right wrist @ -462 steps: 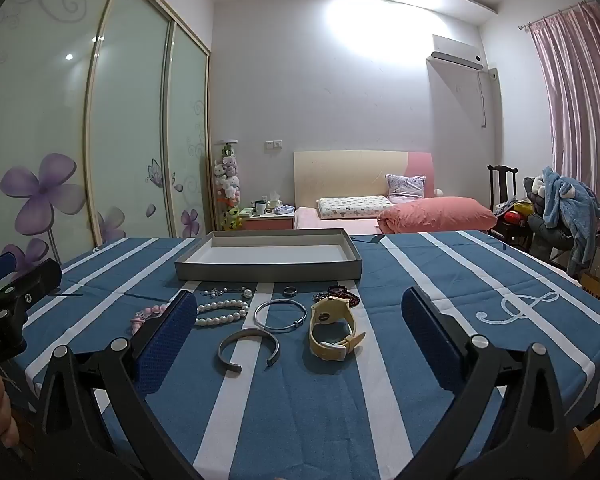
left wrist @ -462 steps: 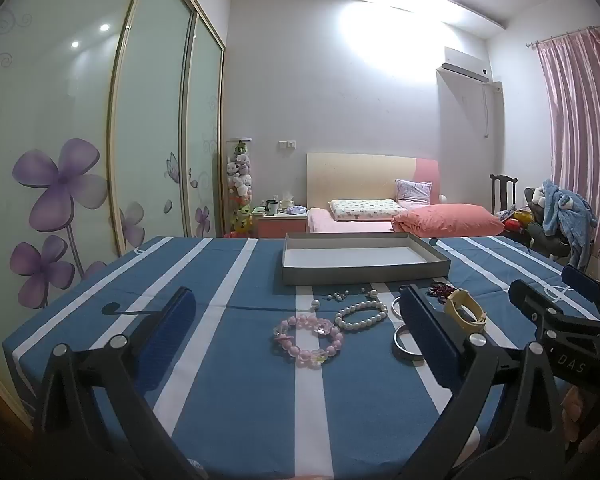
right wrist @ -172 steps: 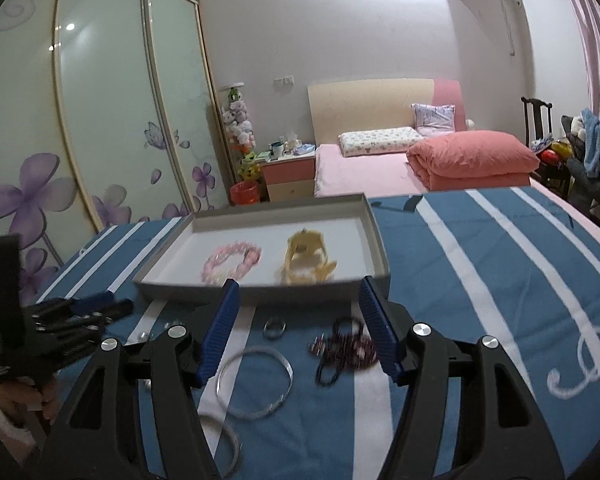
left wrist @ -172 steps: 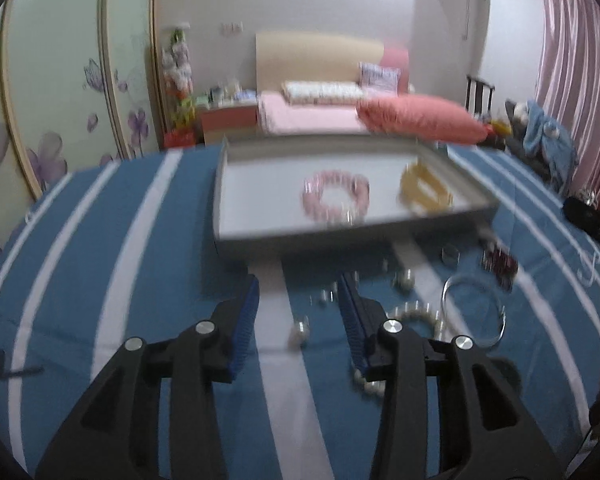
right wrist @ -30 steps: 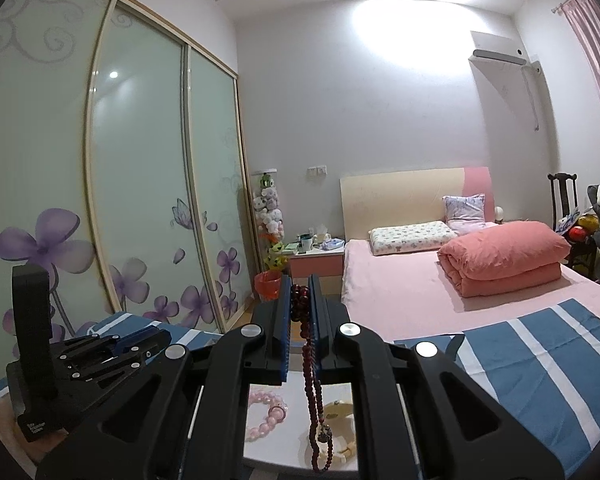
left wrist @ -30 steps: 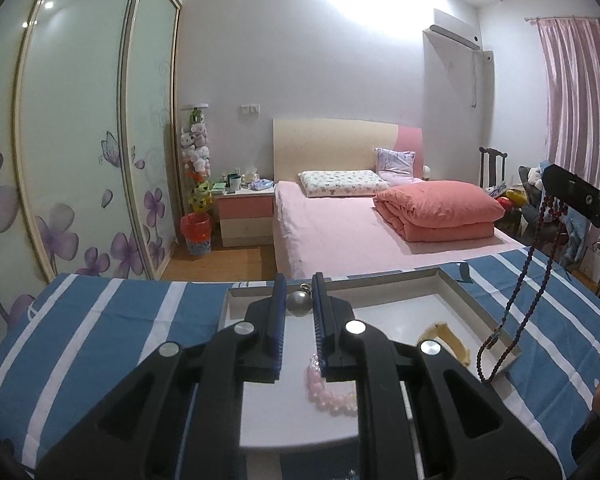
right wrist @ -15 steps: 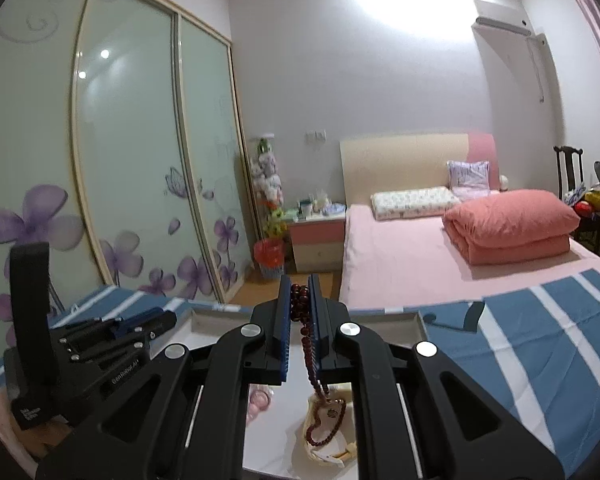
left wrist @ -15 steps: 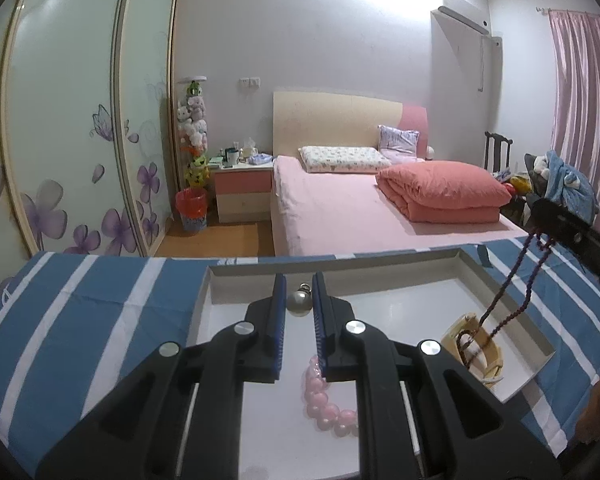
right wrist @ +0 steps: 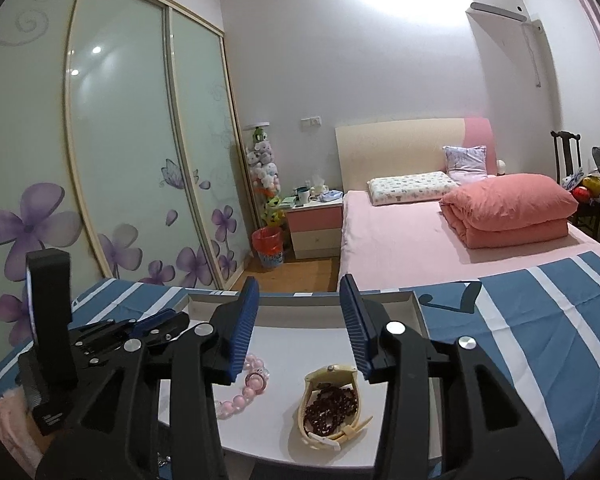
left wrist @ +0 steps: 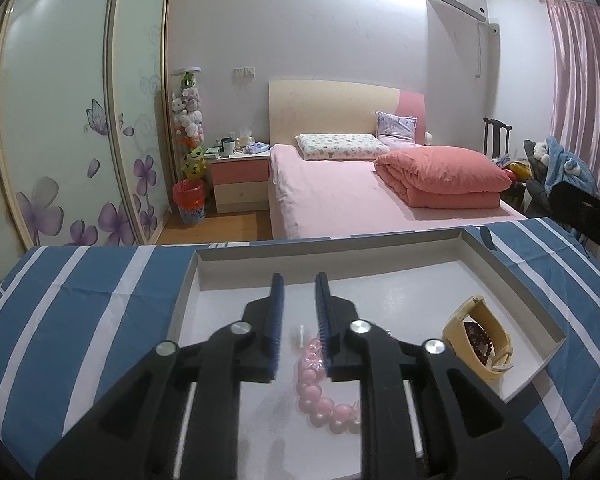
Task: Organize jewelry
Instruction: 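Lift the red bead bracelet with the right gripper and drop it into the watch in the tray, then withdraw both grippers from the tray back over the table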
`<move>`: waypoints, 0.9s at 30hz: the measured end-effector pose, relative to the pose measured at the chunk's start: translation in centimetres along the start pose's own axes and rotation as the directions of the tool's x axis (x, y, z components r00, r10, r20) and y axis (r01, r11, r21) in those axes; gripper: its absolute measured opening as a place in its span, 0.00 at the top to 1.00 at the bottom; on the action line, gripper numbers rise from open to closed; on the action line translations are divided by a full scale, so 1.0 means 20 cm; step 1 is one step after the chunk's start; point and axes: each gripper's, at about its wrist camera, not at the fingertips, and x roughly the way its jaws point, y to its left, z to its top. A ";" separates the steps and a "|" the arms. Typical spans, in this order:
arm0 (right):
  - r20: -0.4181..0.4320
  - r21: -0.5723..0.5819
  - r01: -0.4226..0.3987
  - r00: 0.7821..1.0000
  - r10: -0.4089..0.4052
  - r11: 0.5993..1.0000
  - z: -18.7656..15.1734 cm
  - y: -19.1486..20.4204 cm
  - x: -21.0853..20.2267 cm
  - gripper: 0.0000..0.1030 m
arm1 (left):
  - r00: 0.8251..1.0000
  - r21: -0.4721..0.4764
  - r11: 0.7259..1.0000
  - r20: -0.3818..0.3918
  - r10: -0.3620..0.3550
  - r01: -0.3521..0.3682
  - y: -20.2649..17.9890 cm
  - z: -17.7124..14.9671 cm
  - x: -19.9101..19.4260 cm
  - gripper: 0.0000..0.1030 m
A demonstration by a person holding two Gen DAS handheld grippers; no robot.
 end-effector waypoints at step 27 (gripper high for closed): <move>-0.049 -0.019 0.004 0.999 -0.005 1.000 -0.17 0.14 -0.50 0.58 | 0.999 -0.031 0.999 -0.030 -0.039 0.038 0.20 -0.31 -0.66 0.67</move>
